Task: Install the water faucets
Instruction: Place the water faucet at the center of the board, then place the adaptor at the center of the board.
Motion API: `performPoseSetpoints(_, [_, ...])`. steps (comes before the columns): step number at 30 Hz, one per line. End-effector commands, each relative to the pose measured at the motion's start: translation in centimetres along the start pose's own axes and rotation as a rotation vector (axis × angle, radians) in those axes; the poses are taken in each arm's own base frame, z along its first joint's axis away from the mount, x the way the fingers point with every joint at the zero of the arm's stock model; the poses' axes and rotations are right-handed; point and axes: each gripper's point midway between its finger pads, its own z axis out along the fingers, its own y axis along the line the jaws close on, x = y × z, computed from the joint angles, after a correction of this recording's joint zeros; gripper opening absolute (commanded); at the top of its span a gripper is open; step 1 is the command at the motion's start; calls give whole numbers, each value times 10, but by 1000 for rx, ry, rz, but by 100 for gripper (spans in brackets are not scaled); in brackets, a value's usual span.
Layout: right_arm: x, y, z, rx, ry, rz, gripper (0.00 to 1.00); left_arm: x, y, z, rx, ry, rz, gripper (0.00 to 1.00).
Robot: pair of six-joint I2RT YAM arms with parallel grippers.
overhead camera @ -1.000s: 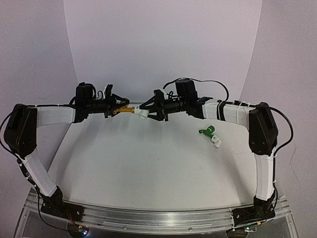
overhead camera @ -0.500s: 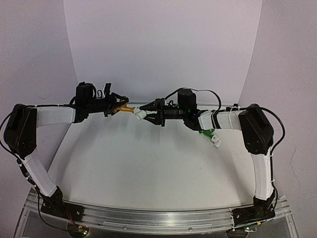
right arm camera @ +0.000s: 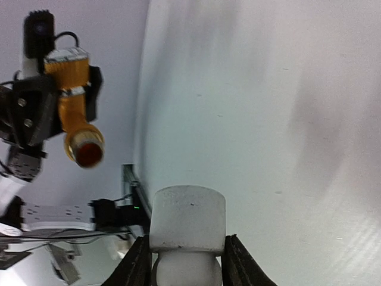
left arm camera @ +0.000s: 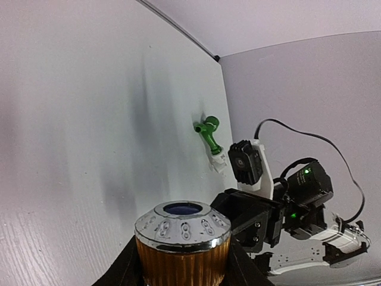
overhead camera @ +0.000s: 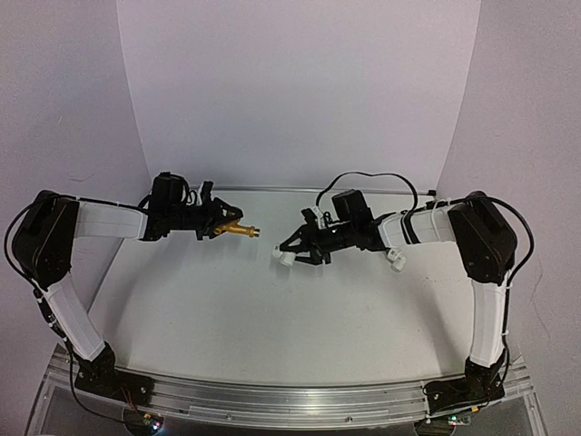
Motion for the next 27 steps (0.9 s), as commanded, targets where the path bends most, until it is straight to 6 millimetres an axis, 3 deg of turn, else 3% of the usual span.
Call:
performPoseSetpoints(1, [11, -27, -33, 254, 36, -347, 0, 8, 43, 16, -111, 0, 10, 7])
performPoseSetpoints(6, [13, -35, -43, 321, 35, -422, 0, 16, 73, 32, -235, 7, 58, 20])
performPoseSetpoints(10, [13, -34, -46, 332, 28, -443, 0, 17, 83, 38, -314, -4, 138, 31])
performPoseSetpoints(18, [16, -38, -44, 337, 34, -431, 0, 22, 85, 37, -485, 5, 308, 84])
performPoseSetpoints(27, [13, -33, -43, 343, 21, -446, 0, 25, 95, 13, -705, -27, 363, 92])
